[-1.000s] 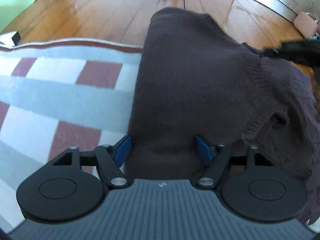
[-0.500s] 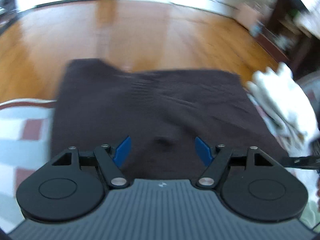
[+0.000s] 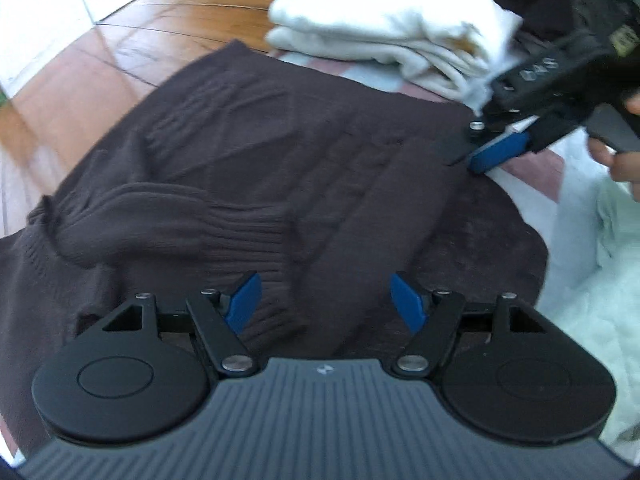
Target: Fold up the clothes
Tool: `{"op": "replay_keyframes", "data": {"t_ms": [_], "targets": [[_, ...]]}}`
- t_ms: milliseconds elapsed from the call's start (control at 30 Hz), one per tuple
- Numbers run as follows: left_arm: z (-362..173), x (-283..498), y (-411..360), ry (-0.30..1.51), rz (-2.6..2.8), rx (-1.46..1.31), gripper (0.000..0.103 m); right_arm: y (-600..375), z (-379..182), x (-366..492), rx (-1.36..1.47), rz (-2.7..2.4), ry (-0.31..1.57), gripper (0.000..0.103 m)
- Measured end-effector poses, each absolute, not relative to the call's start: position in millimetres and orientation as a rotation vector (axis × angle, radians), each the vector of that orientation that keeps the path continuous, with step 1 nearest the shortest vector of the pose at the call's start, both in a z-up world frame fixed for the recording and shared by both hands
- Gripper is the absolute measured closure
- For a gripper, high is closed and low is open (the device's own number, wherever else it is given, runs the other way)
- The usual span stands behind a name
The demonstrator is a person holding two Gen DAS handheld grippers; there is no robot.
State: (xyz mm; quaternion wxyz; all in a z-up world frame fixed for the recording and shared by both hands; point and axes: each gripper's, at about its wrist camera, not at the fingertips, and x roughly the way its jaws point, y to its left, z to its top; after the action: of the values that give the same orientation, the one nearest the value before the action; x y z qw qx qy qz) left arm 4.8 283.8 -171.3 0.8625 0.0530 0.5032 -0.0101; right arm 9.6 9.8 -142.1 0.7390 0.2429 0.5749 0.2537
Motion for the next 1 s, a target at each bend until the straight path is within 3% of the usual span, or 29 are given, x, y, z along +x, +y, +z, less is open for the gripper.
{"op": "replay_keyframes", "data": {"t_ms": [67, 200, 267, 300, 333, 433, 633, 833, 933, 1000], "targets": [[-178, 10, 280, 1.080, -0.023, 0.132, 0.022, 11, -143, 11, 0.556, 0.555, 1.244, 0.032], [-194, 20, 282, 1.112, 0.024, 0.134, 0.021, 27, -141, 20, 0.548, 0.538, 1.172, 0.028], [-197, 22, 288, 1.102, 0.064, 0.087, 0.037, 41, -138, 25, 0.475, 0.534, 1.135, 0.053], [-195, 23, 292, 1.100, 0.092, 0.067, 0.050, 47, -138, 27, 0.414, 0.532, 1.132, 0.085], [-193, 25, 294, 1.098, 0.114, 0.055, 0.063, 52, -137, 26, 0.382, 0.518, 1.121, 0.089], [-185, 23, 304, 1.065, 0.108, -0.041, 0.076, 58, -127, 22, 0.388, 0.521, 1.058, 0.091], [-173, 2, 318, 0.952, 0.058, -0.186, 0.073, 85, -71, 19, 0.265, 0.704, 0.883, 0.092], [-133, -15, 300, 0.749, 0.083, -0.138, 0.071, 118, -26, 16, 0.228, 0.912, 0.859, 0.092], [-118, -10, 298, 0.686, 0.084, -0.137, 0.055, 127, -12, 16, 0.221, 0.977, 0.849, 0.092], [-114, -3, 297, 0.662, 0.092, -0.129, 0.055, 131, -8, 19, 0.213, 1.008, 0.847, 0.092]]}}
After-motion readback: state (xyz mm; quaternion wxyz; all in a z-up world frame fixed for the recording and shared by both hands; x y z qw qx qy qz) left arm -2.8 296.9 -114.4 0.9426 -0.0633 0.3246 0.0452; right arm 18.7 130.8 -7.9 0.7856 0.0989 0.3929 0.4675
